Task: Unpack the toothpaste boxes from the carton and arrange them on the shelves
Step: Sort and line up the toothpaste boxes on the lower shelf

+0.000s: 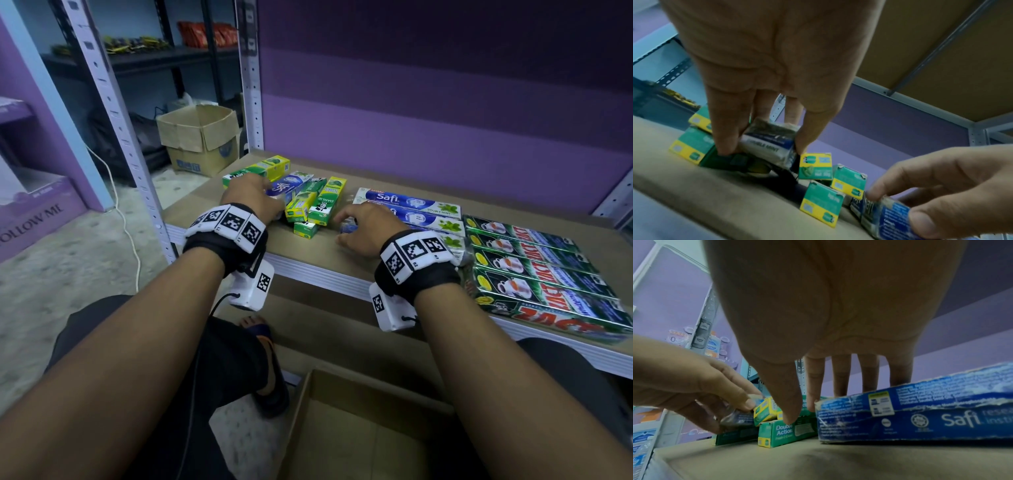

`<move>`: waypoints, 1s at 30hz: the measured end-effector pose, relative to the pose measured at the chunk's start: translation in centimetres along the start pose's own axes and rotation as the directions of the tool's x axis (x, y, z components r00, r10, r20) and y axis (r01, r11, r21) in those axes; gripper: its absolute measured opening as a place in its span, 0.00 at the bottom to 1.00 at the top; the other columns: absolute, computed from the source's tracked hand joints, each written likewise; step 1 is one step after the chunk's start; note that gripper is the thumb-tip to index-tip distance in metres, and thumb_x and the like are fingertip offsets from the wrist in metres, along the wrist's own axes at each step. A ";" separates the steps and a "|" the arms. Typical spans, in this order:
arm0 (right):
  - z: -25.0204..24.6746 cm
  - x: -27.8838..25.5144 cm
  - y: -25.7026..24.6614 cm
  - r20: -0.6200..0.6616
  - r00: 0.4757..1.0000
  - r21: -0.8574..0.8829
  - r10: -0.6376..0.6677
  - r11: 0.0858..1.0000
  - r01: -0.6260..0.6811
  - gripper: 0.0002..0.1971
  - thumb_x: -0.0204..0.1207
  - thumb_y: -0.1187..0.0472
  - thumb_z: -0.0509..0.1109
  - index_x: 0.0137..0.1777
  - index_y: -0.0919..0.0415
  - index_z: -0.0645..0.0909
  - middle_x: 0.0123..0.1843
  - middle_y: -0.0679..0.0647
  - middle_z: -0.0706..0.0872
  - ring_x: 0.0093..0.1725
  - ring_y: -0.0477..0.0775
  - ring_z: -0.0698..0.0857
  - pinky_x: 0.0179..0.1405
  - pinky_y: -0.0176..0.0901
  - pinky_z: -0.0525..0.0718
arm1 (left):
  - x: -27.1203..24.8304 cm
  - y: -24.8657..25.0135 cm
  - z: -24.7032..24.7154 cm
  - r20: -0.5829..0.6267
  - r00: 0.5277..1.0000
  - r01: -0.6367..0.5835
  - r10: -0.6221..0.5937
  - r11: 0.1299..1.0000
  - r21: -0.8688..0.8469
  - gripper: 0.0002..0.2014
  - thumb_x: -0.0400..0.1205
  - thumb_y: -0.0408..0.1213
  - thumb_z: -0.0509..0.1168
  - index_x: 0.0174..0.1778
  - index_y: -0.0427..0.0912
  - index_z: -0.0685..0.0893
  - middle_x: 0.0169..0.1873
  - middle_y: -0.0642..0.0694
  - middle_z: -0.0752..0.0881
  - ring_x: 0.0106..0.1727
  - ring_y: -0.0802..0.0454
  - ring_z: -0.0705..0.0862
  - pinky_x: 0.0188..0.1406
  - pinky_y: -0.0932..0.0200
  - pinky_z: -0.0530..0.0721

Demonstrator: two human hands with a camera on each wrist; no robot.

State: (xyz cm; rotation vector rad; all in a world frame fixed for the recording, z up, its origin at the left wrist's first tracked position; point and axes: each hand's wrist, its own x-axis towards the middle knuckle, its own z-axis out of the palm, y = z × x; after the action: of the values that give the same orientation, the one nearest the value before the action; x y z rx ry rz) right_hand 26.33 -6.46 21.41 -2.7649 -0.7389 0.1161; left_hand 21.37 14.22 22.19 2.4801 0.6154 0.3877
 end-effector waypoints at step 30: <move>-7.1 -3.9 7.7 -0.417 0.898 0.485 0.140 0.870 0.090 0.43 0.65 0.49 0.85 0.79 0.42 0.67 0.74 0.55 0.73 0.67 0.51 0.78 0.64 0.44 0.79 | -1.5 3.5 -3.3 -0.092 0.816 -0.537 0.571 0.688 -0.488 0.14 0.78 0.36 0.74 0.60 0.47 0.89 0.53 0.47 0.91 0.56 0.51 0.90 0.59 0.47 0.88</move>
State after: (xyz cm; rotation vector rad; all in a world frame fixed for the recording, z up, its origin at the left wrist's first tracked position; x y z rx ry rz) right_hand 27.71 -16.56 26.06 -2.1855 -0.4645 -0.2756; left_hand 19.99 12.32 26.63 2.1021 -0.2823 0.5993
